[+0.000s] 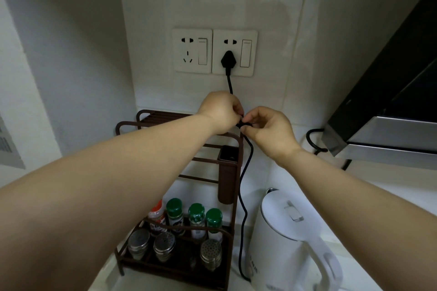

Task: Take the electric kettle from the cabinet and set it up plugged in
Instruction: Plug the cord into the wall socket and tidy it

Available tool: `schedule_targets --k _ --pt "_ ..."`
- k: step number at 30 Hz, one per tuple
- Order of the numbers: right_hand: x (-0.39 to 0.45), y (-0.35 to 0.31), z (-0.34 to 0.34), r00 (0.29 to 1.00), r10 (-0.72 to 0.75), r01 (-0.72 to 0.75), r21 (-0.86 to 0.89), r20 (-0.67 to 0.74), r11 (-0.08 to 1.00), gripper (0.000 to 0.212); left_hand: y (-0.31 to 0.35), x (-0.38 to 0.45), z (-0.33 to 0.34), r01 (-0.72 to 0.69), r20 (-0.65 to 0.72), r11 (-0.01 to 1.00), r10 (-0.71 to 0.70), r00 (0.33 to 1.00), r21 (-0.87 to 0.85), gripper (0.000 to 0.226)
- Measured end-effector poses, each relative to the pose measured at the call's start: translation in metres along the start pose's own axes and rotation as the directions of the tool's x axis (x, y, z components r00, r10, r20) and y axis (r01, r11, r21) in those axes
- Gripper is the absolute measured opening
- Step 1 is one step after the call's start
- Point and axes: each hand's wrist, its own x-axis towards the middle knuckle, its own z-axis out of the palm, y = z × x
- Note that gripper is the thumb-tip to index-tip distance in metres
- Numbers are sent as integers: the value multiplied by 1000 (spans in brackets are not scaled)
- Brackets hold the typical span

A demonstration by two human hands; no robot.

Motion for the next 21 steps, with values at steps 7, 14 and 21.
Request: schedule_targets --k 7,14,21 --pt "-7 4 7 996 -10 7 34 86 999 27 -1 1 -5 24 75 997 -19 997 -68 20" --pt "7 2 7 994 93 -93 -6 61 996 32 -2 -3 -10 11 161 994 6 987 -108 25" --pt "14 6 3 987 124 -118 -65 101 991 39 -5 -3 -5 7 137 980 21 990 -198 19"
